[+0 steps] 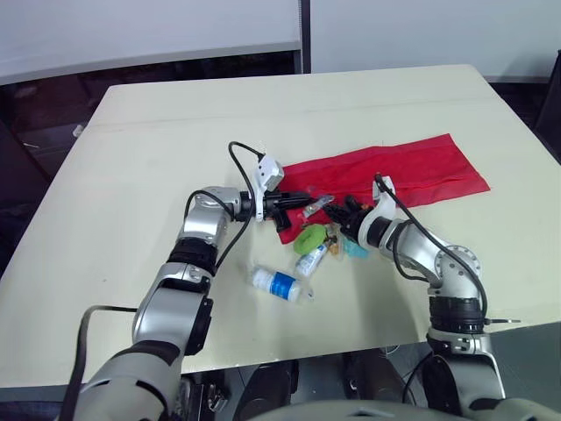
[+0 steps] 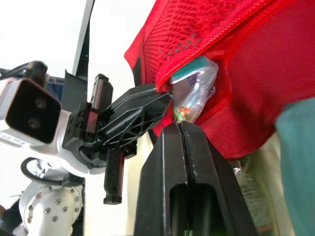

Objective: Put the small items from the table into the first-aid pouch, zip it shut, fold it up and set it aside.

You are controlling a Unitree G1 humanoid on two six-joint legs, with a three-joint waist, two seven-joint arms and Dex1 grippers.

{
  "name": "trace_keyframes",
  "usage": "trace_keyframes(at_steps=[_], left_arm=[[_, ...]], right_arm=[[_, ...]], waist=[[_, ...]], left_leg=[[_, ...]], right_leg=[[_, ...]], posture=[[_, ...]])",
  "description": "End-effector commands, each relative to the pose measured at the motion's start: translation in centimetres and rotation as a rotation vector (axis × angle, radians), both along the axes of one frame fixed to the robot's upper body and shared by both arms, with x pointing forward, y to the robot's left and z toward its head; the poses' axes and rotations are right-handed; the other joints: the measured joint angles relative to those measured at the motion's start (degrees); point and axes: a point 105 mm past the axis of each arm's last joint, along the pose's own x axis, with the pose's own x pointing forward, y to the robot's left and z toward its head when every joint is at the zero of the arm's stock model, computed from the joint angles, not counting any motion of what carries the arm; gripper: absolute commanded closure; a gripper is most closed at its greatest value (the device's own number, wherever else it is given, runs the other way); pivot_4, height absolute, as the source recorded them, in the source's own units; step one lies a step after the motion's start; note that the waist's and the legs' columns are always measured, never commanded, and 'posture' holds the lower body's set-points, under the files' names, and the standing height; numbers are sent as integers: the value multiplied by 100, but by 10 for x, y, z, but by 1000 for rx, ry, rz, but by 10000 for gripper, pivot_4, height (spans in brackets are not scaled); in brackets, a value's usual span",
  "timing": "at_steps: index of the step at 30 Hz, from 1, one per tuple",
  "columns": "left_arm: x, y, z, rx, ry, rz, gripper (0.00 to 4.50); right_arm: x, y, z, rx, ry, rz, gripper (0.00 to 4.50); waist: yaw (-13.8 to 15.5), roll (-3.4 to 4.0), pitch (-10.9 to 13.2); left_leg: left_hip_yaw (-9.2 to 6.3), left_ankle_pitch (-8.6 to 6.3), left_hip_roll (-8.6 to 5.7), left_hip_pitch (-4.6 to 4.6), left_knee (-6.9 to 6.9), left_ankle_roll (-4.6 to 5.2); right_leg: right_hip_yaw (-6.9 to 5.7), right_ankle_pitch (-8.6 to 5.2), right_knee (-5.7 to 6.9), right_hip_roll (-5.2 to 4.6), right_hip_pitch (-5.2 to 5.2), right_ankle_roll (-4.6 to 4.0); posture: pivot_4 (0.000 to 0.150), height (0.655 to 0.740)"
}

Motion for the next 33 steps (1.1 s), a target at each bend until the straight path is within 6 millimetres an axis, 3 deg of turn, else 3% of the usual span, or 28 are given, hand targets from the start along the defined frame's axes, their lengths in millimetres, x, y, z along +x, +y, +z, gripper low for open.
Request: trace_keyframes(at_steps=[1, 10, 14, 16, 25, 33], left_arm=[[-2, -7, 13, -24, -45, -45, 45000], [-2, -6, 16, -24, -51, -47, 45000], [-3, -7, 17, -27, -54, -49, 45000], [1, -4, 20, -27, -68, -25, 45000], [4, 4, 20, -13, -75, 1, 45000], [5, 2, 21, -6, -83, -8, 45000]], right_arm=[[5, 8, -4, -26, 5, -3, 44646], [25, 11, -12, -100, 0, -43, 44646], [31, 17, -10, -146, -24, -36, 44646], [34, 16, 5, -196, -122, 4, 44646], [13, -3, 26, -307, -294, 182, 44646], [1, -4, 48, -470, -515, 322, 44646]], waist=[[-11, 0, 0], [-30, -12, -11], [-31, -17, -28], [-28, -17, -28], [-6, -15, -25], [-12, -15, -23]], left_leg=[[0, 0, 0, 0, 0, -1], [1, 0, 2, 7, 0, 0], [1, 0, 2, 11, 0, 0], [1, 0, 2, 12, 0, 0], [-5, 4, 0, -9, 1, -7], [-5, -3, 2, -12, -2, 5]], right_leg=[[1, 0, 0, -1, 0, 0], [1, 0, 5, 2, 3, 0], [1, 1, 6, 2, 6, -1], [1, 2, 6, 2, 7, -2], [-7, 1, -4, -5, -3, -2], [-8, 1, -5, -3, -9, -2]], posture=[[1500, 7368], [1500, 7368], [1500, 7368], [1500, 7368], [1500, 7368], [1500, 7368]])
